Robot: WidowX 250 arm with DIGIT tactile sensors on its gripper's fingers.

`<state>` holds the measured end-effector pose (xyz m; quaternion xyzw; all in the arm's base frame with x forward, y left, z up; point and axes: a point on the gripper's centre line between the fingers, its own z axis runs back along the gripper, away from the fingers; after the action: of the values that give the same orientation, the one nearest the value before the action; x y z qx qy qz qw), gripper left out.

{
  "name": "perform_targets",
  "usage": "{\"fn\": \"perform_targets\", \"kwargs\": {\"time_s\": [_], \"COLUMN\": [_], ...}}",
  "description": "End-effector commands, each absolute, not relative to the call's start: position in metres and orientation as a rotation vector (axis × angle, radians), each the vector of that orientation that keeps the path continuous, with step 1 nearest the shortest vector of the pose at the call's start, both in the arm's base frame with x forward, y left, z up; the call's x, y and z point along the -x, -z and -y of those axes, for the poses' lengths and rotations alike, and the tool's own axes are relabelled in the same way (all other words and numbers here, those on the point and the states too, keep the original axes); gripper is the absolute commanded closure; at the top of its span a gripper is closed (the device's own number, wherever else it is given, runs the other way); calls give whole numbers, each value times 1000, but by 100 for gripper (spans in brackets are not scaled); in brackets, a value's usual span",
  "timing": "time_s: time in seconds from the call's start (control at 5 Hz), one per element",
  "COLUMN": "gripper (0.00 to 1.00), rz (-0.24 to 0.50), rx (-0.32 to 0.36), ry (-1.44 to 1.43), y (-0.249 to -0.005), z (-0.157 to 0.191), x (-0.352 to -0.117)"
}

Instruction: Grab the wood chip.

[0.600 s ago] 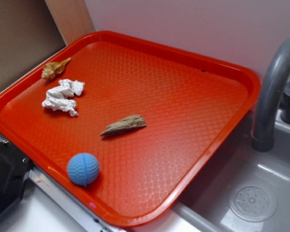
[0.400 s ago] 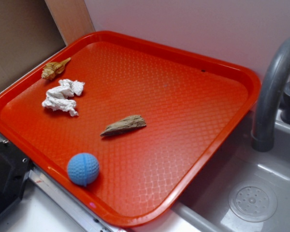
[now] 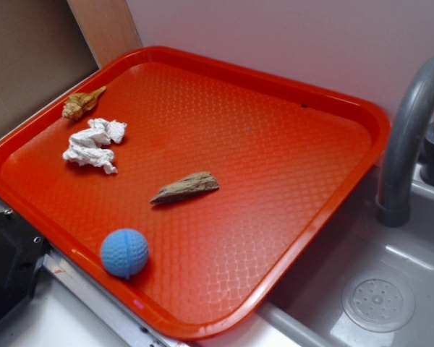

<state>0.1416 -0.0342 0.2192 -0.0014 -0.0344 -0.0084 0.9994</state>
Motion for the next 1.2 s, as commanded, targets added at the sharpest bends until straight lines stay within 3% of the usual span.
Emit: {"fn": "perform_targets", "kwargs": {"time_s": [0.0, 0.4, 1.0], "gripper": [0, 0, 0], "rz": [182, 162, 100], "rx": [72, 41, -46], "ry": [94, 184, 167], "y": [-206, -158, -80], "z": [75, 107, 90], "x": [-189, -197, -227]}}
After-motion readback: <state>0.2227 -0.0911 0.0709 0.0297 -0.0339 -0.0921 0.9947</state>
